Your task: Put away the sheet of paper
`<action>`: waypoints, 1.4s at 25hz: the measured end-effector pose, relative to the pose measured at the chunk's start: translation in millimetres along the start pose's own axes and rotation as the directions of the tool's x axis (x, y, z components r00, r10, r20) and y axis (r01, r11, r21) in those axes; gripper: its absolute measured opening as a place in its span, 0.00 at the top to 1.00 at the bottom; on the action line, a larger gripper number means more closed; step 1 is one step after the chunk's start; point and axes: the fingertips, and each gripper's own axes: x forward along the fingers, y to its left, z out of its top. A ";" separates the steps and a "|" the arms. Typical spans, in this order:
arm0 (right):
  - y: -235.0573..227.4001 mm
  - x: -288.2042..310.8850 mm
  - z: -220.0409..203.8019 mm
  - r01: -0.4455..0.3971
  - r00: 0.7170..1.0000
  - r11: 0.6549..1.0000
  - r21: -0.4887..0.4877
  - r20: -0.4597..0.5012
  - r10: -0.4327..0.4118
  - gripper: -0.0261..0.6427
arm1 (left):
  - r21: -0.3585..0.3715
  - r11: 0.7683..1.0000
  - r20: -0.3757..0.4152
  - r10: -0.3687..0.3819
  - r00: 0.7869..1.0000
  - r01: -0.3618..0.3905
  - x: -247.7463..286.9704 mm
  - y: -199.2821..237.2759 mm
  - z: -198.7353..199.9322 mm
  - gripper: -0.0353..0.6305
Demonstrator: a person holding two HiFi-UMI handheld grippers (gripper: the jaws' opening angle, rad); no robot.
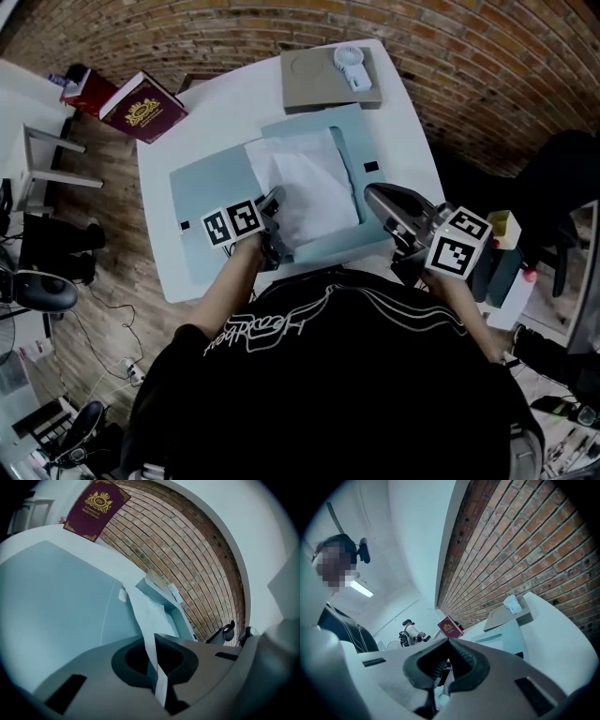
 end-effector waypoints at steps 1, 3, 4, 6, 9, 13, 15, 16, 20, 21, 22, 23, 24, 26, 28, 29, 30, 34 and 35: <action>-2.0 -1.1 2.8 -0.004 1.000 1.000 -0.005 -0.001 0.004 0.96 | 0.000 1.000 0.000 0.003 1.000 -0.003 3.4 -1.2 -1.0 0.90; -4.3 -1.9 7.4 -0.017 1.000 1.000 -0.016 -0.004 0.017 0.96 | -0.003 1.000 0.002 0.009 1.000 -0.009 9.4 -2.6 -2.6 0.90; -5.2 -1.9 9.2 -0.024 1.000 1.000 -0.021 -0.006 0.024 0.96 | -0.005 1.000 0.002 0.012 1.000 -0.012 12.0 -3.0 -3.5 0.90; -6.8 -1.6 12.4 -0.037 0.999 0.999 -0.028 -0.010 0.037 0.96 | -0.003 1.000 0.001 0.019 1.000 -0.019 16.3 -4.0 -5.0 0.90; -9.3 -1.9 16.3 -0.055 0.998 0.998 -0.035 -0.014 0.054 0.96 | 0.011 1.000 -0.011 0.027 1.000 -0.027 22.7 -8.0 -8.4 0.90; -13.1 -2.3 19.9 -0.066 0.998 0.997 -0.044 -0.013 0.065 0.96 | 0.032 0.999 -0.029 0.031 0.999 -0.030 31.7 -14.9 -11.6 0.90; -14.4 -2.2 19.0 -0.071 0.997 0.996 -0.045 -0.012 0.070 0.96 | 0.035 0.999 -0.033 0.027 0.999 -0.026 35.1 -18.2 -12.3 0.90; -15.0 -2.2 17.3 -0.074 0.997 0.996 -0.040 -0.014 0.074 0.96 | 0.031 0.999 -0.035 0.023 0.999 -0.022 36.6 -19.8 -13.3 0.90; -17.9 -0.5 13.7 -0.086 0.996 0.996 -0.023 -0.014 0.085 0.96 | 0.040 0.999 -0.040 0.032 0.999 -0.031 42.4 -24.1 -12.4 0.90; -18.0 -0.6 14.2 -0.087 0.996 0.996 -0.024 -0.014 0.086 0.96 | 0.052 0.998 -0.036 0.038 0.999 -0.037 42.7 -25.0 -12.3 0.90; -17.4 -0.8 14.5 -0.090 0.996 0.996 -0.025 -0.012 0.090 0.96 | 0.062 0.997 -0.030 0.041 0.999 -0.039 42.2 -26.2 -13.0 0.90; -16.4 -0.8 14.6 -0.095 0.995 0.995 -0.023 -0.010 0.095 0.96 | 0.072 0.997 -0.025 0.040 0.999 -0.038 41.3 -27.7 -14.1 0.89; -15.3 -0.4 14.8 -0.101 0.995 0.995 -0.022 -0.007 0.101 0.96 | 0.082 0.996 -0.020 0.040 0.999 -0.038 40.2 -29.2 -14.7 0.88; -13.4 0.9 15.1 -0.113 0.994 0.993 -0.022 0.000 0.113 0.96 | 0.094 0.994 0.001 0.051 0.999 -0.051 38.0 -30.5 -12.4 0.72; -11.5 2.0 14.0 -0.127 0.992 0.992 -0.016 0.006 0.127 0.96 | 0.102 0.990 0.048 0.092 0.995 -0.096 33.5 -26.9 -6.3 0.60; -10.5 2.8 12.7 -0.135 0.991 0.991 -0.011 0.009 0.135 0.96 | 0.108 0.987 0.075 0.114 0.991 -0.122 30.2 -24.4 -2.9 0.56; -9.7 3.8 11.0 -0.143 0.990 0.990 -0.005 0.010 0.144 0.96 | 0.116 0.983 0.097 0.130 0.987 -0.141 26.8 -22.3 0.0 0.54; -9.9 9.1 4.2 -0.153 0.988 0.988 -0.002 -0.003 0.153 0.96 | 0.114 0.982 0.123 0.135 0.983 -0.149 18.4 -18.2 4.8 0.50; -9.6 11.0 3.3 -0.149 0.989 0.989 -0.009 -0.010 0.149 0.96 | 0.106 0.984 0.131 0.130 0.983 -0.144 15.4 -17.1 6.9 0.50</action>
